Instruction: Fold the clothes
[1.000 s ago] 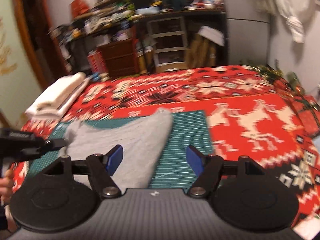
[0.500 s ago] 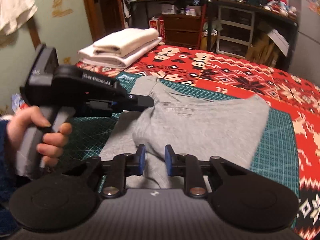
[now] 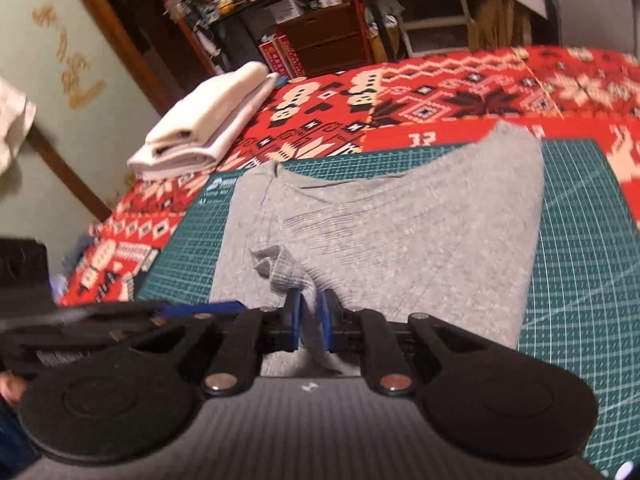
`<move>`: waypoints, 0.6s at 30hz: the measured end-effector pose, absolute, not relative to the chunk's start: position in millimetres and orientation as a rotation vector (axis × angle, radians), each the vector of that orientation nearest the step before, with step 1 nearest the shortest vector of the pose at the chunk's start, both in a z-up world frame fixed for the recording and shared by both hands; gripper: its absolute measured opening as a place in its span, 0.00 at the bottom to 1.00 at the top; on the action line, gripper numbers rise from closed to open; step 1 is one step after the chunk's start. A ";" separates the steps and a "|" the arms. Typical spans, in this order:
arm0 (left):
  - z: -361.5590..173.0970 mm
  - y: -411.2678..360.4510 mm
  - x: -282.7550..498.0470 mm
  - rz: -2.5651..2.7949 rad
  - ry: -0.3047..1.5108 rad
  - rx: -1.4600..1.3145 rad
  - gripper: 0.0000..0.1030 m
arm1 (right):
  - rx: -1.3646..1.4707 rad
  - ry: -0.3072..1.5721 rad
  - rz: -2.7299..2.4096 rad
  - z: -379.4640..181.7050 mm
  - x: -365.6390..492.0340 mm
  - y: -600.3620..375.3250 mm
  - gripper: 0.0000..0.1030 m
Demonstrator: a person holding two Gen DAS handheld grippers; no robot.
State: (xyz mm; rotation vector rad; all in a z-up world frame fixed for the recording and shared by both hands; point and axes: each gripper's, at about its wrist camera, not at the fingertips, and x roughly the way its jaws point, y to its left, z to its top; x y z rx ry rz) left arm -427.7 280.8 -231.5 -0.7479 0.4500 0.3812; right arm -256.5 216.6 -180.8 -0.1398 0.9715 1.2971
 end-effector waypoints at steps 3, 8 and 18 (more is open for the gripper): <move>-232.7 275.6 -418.4 0.398 0.465 -0.678 0.24 | -0.080 1.005 1.294 -184.2 -247.8 212.6 0.12; -233.9 272.4 -402.4 0.415 0.484 -0.572 0.23 | -0.022 1.031 1.286 -188.1 -240.1 205.0 0.12; -212.2 257.0 -405.7 0.436 0.553 -0.639 0.04 | 0.088 1.003 1.287 -175.7 -227.9 182.9 0.14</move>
